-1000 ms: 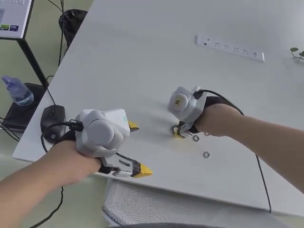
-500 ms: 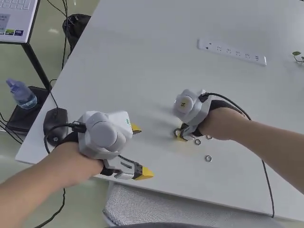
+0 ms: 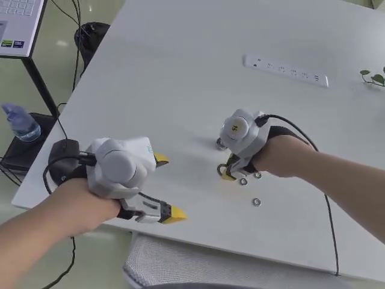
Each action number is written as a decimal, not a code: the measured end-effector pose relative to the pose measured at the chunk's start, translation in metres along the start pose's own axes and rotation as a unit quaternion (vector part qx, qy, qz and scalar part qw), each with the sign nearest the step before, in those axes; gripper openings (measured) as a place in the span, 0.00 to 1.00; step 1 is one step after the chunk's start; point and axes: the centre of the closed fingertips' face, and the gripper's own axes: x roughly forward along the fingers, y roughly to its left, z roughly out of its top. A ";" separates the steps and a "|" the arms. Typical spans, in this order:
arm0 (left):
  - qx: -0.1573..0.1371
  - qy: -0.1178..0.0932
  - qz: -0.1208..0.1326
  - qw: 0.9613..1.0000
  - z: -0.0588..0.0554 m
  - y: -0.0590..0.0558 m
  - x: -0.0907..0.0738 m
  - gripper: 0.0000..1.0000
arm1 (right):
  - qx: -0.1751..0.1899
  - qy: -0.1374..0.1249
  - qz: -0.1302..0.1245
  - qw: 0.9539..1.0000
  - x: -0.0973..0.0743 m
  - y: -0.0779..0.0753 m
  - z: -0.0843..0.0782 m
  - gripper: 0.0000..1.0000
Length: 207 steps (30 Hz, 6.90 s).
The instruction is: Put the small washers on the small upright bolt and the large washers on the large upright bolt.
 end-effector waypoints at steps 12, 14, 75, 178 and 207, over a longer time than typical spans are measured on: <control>-0.001 -0.002 0.013 1.000 0.003 0.005 -0.004 0.69 | 0.013 0.007 0.004 1.000 -0.017 -0.002 -0.018 0.21; -0.002 -0.003 0.012 1.000 0.003 0.005 -0.004 0.70 | 0.018 0.004 0.002 1.000 -0.021 -0.005 -0.019 0.21; -0.028 -0.017 0.000 0.999 0.009 -0.008 0.014 0.99 | 0.009 -0.022 -0.023 0.999 -0.044 -0.079 0.034 0.21; -0.039 0.005 0.002 0.999 -0.003 0.005 0.017 0.86 | -0.023 0.014 -0.018 0.999 0.010 -0.072 0.028 0.24; -0.035 0.003 0.018 0.999 0.006 -0.006 0.017 0.86 | -0.061 -0.033 -0.020 0.997 -0.028 -0.069 0.043 0.35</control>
